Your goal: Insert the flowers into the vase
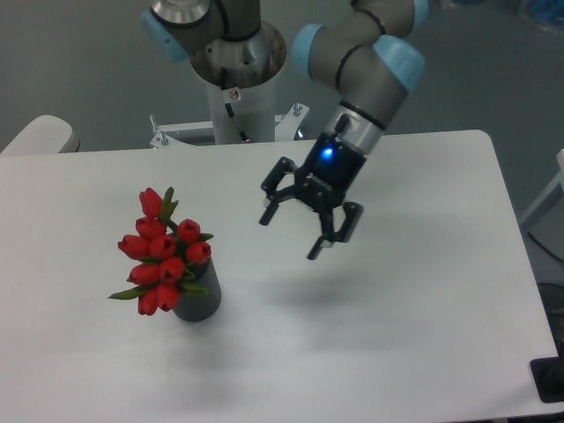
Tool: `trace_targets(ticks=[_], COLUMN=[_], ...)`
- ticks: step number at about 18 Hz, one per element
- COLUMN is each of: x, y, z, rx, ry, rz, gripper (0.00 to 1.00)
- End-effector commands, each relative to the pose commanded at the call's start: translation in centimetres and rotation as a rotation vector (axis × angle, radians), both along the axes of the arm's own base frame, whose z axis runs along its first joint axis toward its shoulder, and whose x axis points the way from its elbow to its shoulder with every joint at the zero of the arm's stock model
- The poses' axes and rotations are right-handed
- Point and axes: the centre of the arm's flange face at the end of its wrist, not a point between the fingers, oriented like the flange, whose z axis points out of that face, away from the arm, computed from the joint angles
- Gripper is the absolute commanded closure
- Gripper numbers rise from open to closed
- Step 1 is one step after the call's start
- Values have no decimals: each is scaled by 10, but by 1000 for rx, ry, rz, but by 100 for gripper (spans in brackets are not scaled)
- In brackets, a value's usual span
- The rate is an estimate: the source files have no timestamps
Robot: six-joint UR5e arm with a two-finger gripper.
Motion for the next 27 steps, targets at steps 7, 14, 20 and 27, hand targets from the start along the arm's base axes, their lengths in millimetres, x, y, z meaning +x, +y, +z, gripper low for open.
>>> trace_targets(ticks=[7,14,20,27], x=[-42,-70,-82,-102], y=[-26,-32,-46,-32], z=[10,26,31,84], rx=[-70,-191,-390,-609], ry=[69,207,357,373], rz=[84,102,92,10], gripper=[0,0,0,0])
